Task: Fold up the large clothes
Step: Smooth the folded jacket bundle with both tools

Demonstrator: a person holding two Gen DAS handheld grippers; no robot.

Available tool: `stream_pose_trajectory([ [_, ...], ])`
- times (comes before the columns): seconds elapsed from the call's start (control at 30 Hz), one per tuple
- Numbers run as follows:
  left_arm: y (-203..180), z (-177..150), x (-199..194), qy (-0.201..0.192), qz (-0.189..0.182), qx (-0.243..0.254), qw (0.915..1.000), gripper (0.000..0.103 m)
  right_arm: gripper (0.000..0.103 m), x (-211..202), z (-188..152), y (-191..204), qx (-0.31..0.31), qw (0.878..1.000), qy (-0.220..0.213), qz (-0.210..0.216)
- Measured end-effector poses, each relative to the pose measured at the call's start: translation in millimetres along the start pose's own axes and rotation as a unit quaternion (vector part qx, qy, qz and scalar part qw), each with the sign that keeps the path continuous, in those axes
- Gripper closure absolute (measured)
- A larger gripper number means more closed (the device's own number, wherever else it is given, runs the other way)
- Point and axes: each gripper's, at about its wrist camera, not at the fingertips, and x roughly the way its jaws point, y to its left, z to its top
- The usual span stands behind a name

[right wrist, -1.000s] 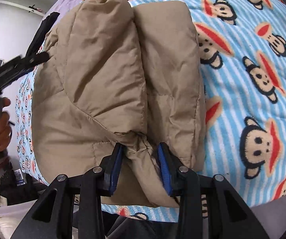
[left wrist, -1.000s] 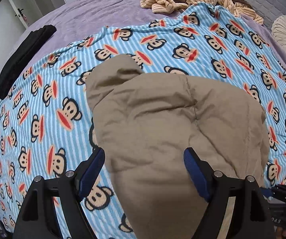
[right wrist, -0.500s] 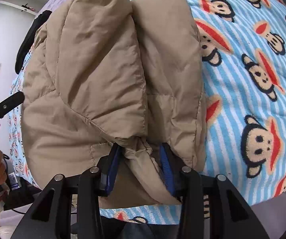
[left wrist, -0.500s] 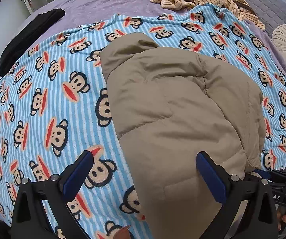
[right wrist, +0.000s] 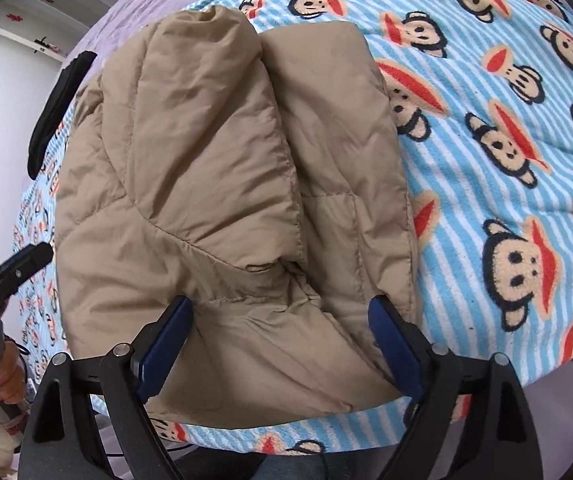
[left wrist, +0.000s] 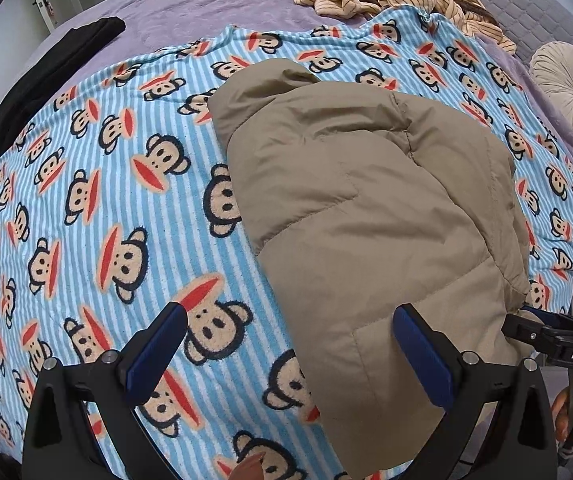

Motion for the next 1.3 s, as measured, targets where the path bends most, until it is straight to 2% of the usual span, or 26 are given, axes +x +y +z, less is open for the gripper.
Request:
stream_pose_trajectory([
  [0.2, -2, 3, 6, 0.012, -0.006, -0.017, 0.9998, 0.0, 0.012, -17, 19, -1, -0.007, 1.0, 0.001, 0.02],
  [0.47, -6, 17, 8, 0.027, 0.002, -0.077, 0.9966, 0.0, 0.011, -18, 80, -18, -0.033, 0.997, 0.016, 0.064],
  [0.63, -9, 24, 15, 0.032, 0.007, -0.085, 0.9959, 0.0, 0.011, -6, 112, -20, -0.035, 0.994, 0.026, 0.1],
  [0.73, -8, 24, 24, 0.048, 0.006, -0.094, 0.9945, 0.0, 0.011, 5, 126, -17, -0.041, 0.989, 0.047, 0.131],
  [0.87, -7, 23, 31, 0.056, 0.007, -0.107, 0.9927, 0.0, 0.01, 16, 145, 0, -0.056, 0.983, 0.058, 0.166],
  [1.03, -7, 23, 34, 0.059, 0.01, -0.117, 0.9914, 0.0, 0.011, 34, 162, 7, -0.033, 0.975, 0.084, 0.202],
  [1.07, -8, 23, 34, 0.059, 0.011, -0.115, 0.9916, 0.0, 0.019, 36, 163, 6, -0.027, 0.974, 0.085, 0.207],
  [1.1, -10, 24, 35, 0.059, 0.01, -0.113, 0.9918, 0.0, 0.033, 36, 165, 5, -0.023, 0.975, 0.086, 0.206],
  [1.13, -13, 24, 36, 0.061, 0.009, -0.11, 0.992, 0.0, 0.074, 37, 165, 3, -0.021, 0.975, 0.088, 0.203],
  [1.17, -16, 25, 37, 0.062, 0.006, -0.108, 0.9922, 0.0, 0.083, 37, 165, 0, -0.017, 0.976, 0.087, 0.199],
  [1.23, -25, 25, 40, 0.065, -0.001, -0.102, 0.9926, 0.0, 0.088, 36, 163, -4, -0.027, 0.979, 0.083, 0.182],
  [1.3, -34, 26, 44, 0.067, -0.006, -0.097, 0.993, 0.0, 0.089, 38, 160, -10, -0.034, 0.983, 0.081, 0.162],
])
